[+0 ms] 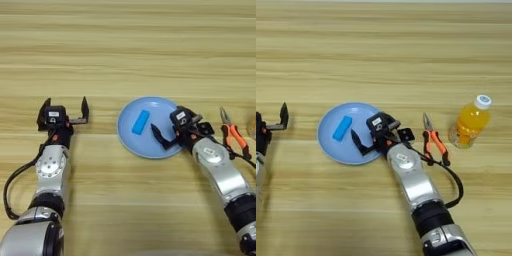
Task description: Move the objects on the table
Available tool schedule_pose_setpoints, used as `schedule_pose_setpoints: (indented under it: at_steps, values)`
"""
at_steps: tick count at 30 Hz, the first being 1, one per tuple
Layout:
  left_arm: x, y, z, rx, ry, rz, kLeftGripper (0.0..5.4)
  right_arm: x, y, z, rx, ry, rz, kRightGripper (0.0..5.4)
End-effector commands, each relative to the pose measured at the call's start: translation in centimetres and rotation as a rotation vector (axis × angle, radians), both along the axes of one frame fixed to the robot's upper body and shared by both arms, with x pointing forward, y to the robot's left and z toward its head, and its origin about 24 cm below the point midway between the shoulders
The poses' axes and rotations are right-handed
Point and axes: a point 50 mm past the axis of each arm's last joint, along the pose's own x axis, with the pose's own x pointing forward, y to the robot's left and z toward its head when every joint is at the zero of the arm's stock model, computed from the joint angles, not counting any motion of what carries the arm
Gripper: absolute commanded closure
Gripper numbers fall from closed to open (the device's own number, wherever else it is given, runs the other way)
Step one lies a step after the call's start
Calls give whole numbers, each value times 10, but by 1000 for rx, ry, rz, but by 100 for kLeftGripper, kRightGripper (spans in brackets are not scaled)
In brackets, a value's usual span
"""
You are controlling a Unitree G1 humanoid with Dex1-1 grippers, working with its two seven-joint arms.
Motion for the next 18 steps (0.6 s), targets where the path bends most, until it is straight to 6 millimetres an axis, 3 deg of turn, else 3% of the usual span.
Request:
schedule_pose_setpoints:
  at_steps: [1,18]
  values:
    - [-2,3,0,5,-3,9,0,0,6,1,-19,-20,43,4]
    - [-5,4,-1,8,-9,16,0,-2,14,-16,58,112,69,4]
